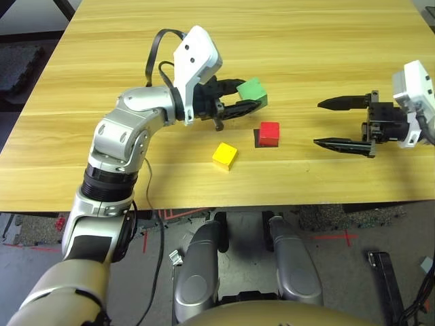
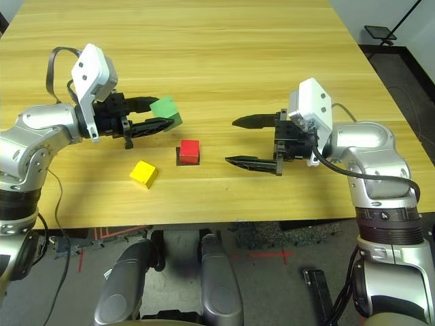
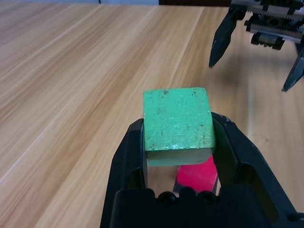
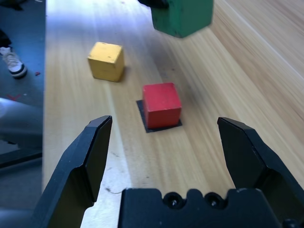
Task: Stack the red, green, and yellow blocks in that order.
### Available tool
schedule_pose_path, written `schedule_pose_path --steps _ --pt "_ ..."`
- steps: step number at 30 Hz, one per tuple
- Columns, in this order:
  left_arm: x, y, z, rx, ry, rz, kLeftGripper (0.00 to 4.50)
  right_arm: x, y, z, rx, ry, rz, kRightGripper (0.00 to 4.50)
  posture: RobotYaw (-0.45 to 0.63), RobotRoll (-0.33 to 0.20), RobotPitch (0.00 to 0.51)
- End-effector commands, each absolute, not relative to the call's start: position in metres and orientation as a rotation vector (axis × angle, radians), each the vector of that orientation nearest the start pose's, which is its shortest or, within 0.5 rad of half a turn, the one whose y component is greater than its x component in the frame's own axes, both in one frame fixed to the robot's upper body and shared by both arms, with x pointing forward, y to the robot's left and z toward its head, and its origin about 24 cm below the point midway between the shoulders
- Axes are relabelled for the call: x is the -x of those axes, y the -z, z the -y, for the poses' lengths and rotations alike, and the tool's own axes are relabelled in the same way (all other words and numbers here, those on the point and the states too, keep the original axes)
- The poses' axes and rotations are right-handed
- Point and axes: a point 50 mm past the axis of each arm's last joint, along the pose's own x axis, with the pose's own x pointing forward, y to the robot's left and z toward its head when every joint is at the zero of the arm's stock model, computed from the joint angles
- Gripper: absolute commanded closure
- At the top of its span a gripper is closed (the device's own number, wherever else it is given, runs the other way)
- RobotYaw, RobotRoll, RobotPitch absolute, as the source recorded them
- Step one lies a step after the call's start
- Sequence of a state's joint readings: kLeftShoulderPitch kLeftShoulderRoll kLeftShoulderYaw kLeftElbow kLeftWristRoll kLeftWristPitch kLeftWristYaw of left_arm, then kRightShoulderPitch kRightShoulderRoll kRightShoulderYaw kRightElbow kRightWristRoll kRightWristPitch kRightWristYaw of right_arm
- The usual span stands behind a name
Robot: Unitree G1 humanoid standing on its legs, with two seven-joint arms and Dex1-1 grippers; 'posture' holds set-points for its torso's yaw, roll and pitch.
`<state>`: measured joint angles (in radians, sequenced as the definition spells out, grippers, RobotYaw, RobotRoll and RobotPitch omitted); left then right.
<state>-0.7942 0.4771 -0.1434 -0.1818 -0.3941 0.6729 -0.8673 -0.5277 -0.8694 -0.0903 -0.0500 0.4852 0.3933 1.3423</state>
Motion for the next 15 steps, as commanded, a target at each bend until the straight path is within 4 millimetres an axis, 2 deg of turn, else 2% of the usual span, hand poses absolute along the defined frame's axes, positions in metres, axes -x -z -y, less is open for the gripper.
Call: schedule_pose_path --steps 1,10,15 --pt "-0.299 -0.232 -0.086 -0.367 1.251 0.096 2.48 -0.270 -0.227 0.226 0.458 -1.271 -0.034 0.00 0.22 0.069 0.259" --pt "-0.305 -0.222 -0.071 -0.442 1.330 0.094 2.48 -0.269 -0.226 0.227 0.453 -1.252 -0.028 0.00 0.20 0.065 0.269" --pt "-0.319 -0.212 -0.074 -0.480 1.320 0.039 2.48 -0.270 -0.226 0.227 0.450 -1.247 -0.025 0.00 0.19 0.065 0.272"
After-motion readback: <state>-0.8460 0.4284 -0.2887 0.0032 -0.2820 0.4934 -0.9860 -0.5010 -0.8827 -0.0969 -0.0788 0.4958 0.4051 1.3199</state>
